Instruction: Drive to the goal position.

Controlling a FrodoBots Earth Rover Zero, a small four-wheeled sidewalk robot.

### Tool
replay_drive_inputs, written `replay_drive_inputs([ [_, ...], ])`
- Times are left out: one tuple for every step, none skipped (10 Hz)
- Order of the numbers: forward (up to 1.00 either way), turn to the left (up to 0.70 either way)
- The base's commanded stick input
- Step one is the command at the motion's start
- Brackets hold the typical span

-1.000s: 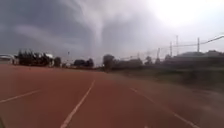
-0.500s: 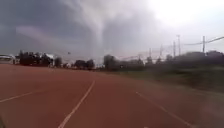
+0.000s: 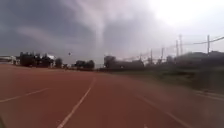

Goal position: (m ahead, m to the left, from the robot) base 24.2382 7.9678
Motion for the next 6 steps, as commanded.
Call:
replay_drive_inputs([
  [0.70, 0.00],
  [0.70, 0.00],
  [0.70, 0.00],
  [0.70, 0.00],
  [0.70, 0.00],
  [0.70, 0.00],
])
